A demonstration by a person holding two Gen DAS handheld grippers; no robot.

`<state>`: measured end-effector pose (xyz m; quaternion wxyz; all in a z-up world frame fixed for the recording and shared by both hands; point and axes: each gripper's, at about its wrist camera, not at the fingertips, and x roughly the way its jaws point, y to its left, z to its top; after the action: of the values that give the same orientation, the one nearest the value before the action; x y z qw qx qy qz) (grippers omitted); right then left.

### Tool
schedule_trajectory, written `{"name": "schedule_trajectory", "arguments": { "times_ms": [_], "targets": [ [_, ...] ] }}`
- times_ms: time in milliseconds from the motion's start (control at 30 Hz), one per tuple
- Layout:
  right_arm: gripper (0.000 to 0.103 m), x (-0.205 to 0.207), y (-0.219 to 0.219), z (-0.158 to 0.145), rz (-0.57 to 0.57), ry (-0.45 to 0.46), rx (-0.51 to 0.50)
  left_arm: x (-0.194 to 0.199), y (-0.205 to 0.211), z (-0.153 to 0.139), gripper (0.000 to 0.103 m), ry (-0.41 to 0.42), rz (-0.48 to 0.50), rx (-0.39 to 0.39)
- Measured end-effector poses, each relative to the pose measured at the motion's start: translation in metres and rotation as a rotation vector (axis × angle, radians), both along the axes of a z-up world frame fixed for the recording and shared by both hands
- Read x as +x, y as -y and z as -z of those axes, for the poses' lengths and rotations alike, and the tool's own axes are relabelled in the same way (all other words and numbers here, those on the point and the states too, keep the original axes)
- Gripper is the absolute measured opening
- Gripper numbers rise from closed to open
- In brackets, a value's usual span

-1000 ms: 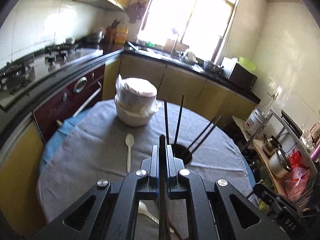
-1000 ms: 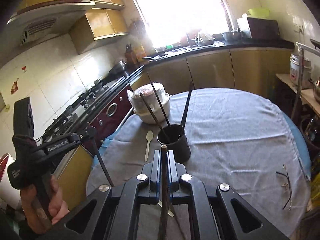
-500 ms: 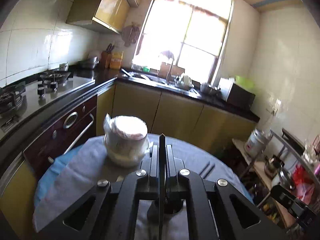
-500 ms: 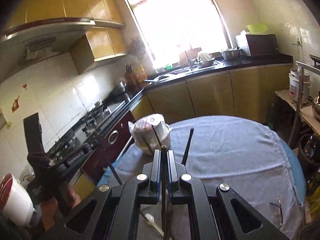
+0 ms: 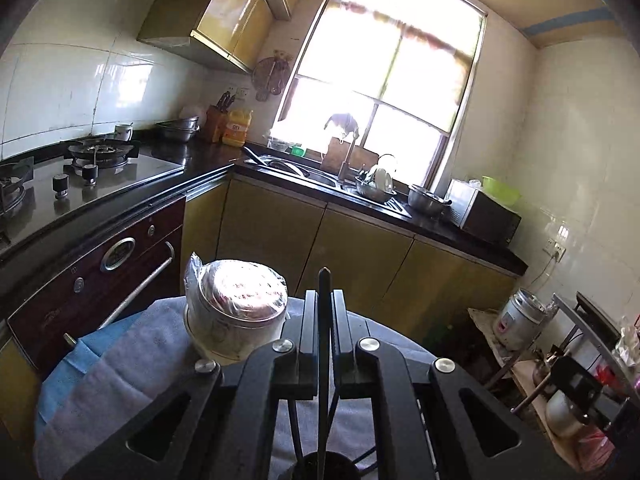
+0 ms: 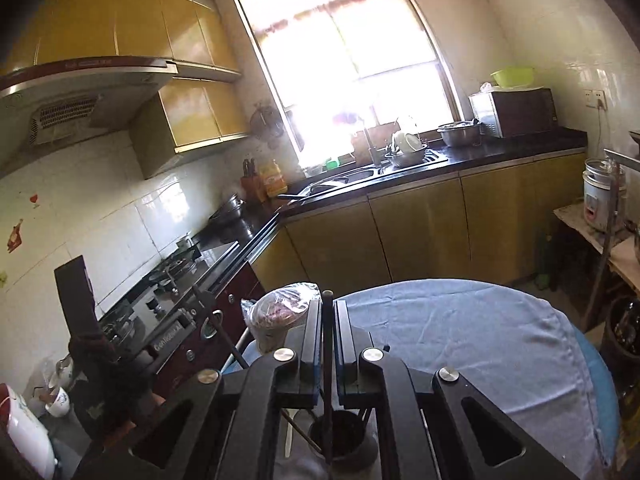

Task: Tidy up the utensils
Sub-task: 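Open both grippers to release the chopsticks into the cup, then move both grippers down to the loose dark chopsticks beside the spoon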

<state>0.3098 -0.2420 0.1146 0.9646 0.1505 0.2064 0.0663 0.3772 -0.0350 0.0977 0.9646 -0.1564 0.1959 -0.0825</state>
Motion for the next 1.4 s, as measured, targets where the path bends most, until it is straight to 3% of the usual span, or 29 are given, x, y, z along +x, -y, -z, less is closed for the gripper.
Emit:
{"name": "schedule_trajectory", "arguments": {
  "times_ms": [267, 700, 900, 933, 967, 1000, 1033, 1067, 1167, 1233, 1267, 1300, 1400],
  "targets": [
    [0.006, 0.025, 0.005, 0.038, 0.032, -0.041, 0.018, 0.003, -0.001, 0.028, 0.005, 0.009, -0.004, -0.01],
    [0.007, 0.033, 0.021, 0.102, 0.002, -0.171, 0.128, 0.002, 0.001, 0.062, 0.005, -0.102, 0.027, 0.013],
    [0.009, 0.021, 0.025, 0.105, 0.0, -0.221, 0.151, -0.012, -0.005, 0.063, 0.01, -0.179, 0.067, 0.025],
    [0.009, 0.015, 0.027, 0.103, -0.004, -0.217, 0.16, -0.021, -0.009, 0.059, 0.012, -0.176, 0.076, 0.018],
    [0.009, 0.005, 0.028, 0.1, -0.008, -0.213, 0.163, -0.03, -0.012, 0.056, 0.024, -0.169, 0.079, 0.016],
    [0.017, -0.002, 0.028, 0.097, -0.01, -0.211, 0.159, -0.041, -0.016, 0.053, 0.033, -0.171, 0.077, 0.023],
    [0.021, -0.012, 0.028, 0.093, -0.012, -0.21, 0.151, -0.051, -0.021, 0.05, 0.05, -0.176, 0.071, 0.025],
    [0.026, -0.021, 0.027, 0.091, -0.019, -0.21, 0.148, -0.06, -0.026, 0.049, 0.056, -0.175, 0.063, 0.02],
    [0.03, -0.053, 0.02, 0.09, -0.067, -0.228, 0.16, -0.09, -0.045, 0.06, 0.057, -0.234, 0.051, 0.012],
    [0.043, -0.077, 0.016, 0.099, -0.089, -0.258, 0.163, -0.109, -0.056, 0.079, 0.057, -0.311, 0.048, -0.004],
    [0.058, -0.088, 0.014, 0.107, -0.104, -0.27, 0.169, -0.118, -0.061, 0.092, 0.057, -0.358, 0.046, -0.004],
    [0.062, -0.097, 0.012, 0.115, -0.112, -0.285, 0.17, -0.125, -0.063, 0.103, 0.057, -0.395, 0.047, -0.003],
    [0.062, -0.112, 0.009, 0.143, -0.143, -0.354, 0.187, -0.146, -0.068, 0.137, 0.057, -0.467, 0.055, -0.012]
  ]
}}
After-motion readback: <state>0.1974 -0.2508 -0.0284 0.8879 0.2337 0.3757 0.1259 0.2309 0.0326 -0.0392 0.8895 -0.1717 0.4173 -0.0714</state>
